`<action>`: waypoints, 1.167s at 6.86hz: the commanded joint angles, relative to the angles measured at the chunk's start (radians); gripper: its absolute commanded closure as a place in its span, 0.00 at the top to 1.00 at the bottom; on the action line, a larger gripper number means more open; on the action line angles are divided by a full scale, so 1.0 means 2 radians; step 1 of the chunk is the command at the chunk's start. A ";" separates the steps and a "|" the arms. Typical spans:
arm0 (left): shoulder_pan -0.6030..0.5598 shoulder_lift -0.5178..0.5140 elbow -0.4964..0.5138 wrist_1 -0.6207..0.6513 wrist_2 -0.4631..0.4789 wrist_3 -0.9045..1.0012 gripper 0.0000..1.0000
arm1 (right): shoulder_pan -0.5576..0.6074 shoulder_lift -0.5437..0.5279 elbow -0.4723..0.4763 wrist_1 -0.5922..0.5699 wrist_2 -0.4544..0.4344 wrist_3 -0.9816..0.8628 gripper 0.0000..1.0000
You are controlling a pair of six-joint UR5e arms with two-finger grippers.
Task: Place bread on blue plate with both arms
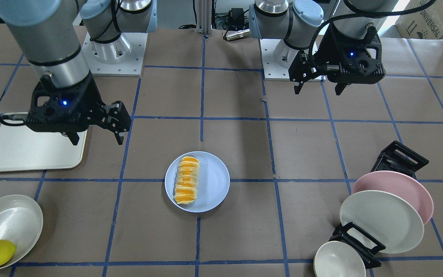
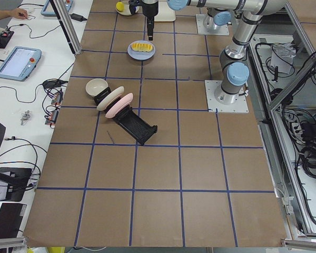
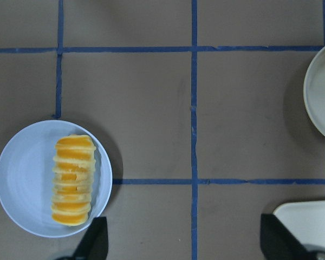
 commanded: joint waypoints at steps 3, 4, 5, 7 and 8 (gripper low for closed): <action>0.000 0.000 -0.002 0.003 -0.001 0.000 1.00 | 0.000 -0.084 -0.007 0.198 0.002 -0.003 1.00; 0.000 0.000 -0.001 0.003 0.000 0.000 1.00 | 0.001 -0.084 -0.008 0.213 0.001 -0.003 1.00; 0.000 0.000 -0.001 0.004 0.000 0.000 1.00 | 0.001 -0.083 -0.008 0.213 0.001 -0.003 1.00; 0.000 0.000 -0.002 0.004 0.000 0.000 1.00 | 0.000 -0.084 -0.008 0.213 -0.001 -0.003 1.00; 0.000 0.001 -0.003 0.004 -0.001 0.000 1.00 | 0.001 -0.085 -0.008 0.213 -0.003 -0.002 1.00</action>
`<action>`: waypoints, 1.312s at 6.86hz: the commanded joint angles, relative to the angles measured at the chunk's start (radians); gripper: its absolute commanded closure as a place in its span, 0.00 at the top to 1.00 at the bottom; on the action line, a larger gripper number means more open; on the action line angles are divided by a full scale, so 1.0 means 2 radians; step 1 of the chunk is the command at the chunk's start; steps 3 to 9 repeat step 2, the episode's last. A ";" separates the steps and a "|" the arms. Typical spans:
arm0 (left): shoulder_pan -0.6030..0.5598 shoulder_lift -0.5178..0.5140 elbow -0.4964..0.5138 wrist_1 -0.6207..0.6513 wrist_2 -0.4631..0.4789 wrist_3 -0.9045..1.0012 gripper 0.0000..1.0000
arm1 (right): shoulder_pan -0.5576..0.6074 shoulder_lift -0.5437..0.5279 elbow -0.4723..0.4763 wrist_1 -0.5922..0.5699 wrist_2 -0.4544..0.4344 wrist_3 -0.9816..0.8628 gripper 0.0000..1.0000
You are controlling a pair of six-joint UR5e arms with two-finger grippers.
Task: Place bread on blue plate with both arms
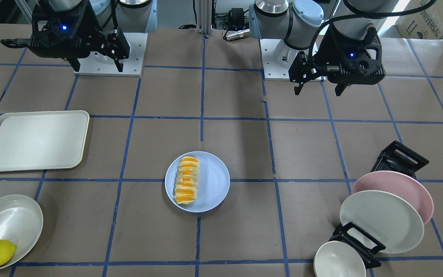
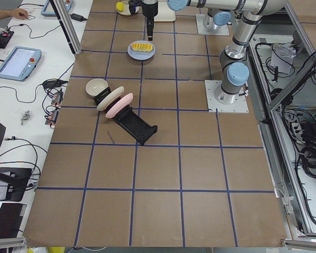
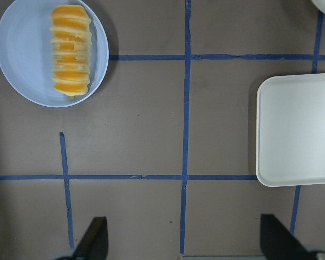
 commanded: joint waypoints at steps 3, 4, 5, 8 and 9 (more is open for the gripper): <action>0.000 0.001 -0.003 0.000 0.000 0.000 1.00 | 0.001 0.000 0.000 0.000 -0.002 0.001 1.00; 0.000 0.001 -0.003 0.000 0.000 0.000 1.00 | 0.001 0.000 0.000 0.000 -0.002 0.001 1.00; 0.000 0.001 -0.003 0.000 0.000 0.000 1.00 | 0.001 0.000 0.000 0.000 -0.002 0.001 1.00; 0.000 0.001 -0.003 0.000 0.000 0.000 1.00 | 0.001 0.000 0.000 0.000 -0.002 0.001 1.00; 0.000 0.001 -0.003 0.000 0.000 0.000 1.00 | 0.001 0.000 0.000 0.000 -0.002 0.001 1.00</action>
